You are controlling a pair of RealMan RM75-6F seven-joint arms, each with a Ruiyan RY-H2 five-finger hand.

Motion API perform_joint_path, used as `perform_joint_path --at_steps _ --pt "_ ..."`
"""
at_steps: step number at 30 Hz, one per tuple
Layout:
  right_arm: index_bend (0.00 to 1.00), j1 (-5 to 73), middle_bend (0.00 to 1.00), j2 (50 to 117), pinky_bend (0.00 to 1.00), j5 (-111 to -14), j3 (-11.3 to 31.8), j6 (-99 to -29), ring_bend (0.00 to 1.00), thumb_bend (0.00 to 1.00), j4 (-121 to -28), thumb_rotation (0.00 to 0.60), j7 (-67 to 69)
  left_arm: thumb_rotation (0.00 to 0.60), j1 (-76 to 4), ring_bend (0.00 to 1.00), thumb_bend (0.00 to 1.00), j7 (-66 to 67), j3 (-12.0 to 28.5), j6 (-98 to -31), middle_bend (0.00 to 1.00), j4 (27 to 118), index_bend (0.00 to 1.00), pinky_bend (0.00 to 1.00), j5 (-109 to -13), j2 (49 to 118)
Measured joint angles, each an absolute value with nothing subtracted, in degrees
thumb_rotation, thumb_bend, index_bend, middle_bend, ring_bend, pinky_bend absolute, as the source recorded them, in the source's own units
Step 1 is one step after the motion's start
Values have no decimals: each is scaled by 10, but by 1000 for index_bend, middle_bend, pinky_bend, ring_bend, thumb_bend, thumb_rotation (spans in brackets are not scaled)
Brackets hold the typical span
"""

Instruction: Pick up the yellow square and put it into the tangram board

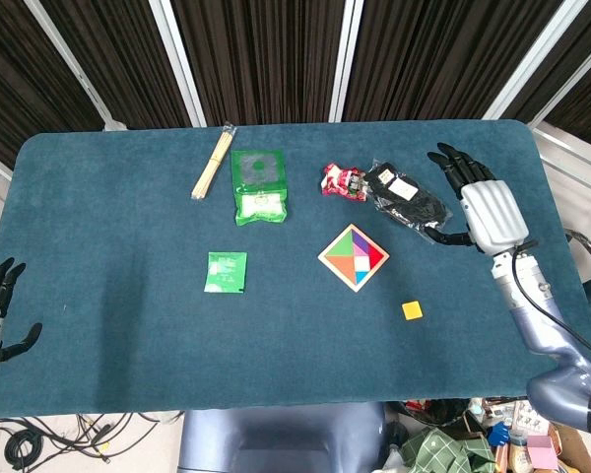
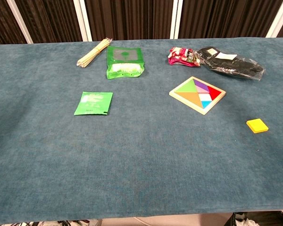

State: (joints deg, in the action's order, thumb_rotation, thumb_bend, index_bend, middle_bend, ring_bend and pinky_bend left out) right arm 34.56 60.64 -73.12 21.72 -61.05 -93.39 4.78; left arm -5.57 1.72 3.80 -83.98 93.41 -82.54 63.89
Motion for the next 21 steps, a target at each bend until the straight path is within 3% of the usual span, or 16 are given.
perform_joint_path --at_steps 21 --pt "104 365 21 591 150 -742 203 -599 66 23 -958 600 39 600 -51 0 298 28 37 -845 0 944 0 0 -822 641"
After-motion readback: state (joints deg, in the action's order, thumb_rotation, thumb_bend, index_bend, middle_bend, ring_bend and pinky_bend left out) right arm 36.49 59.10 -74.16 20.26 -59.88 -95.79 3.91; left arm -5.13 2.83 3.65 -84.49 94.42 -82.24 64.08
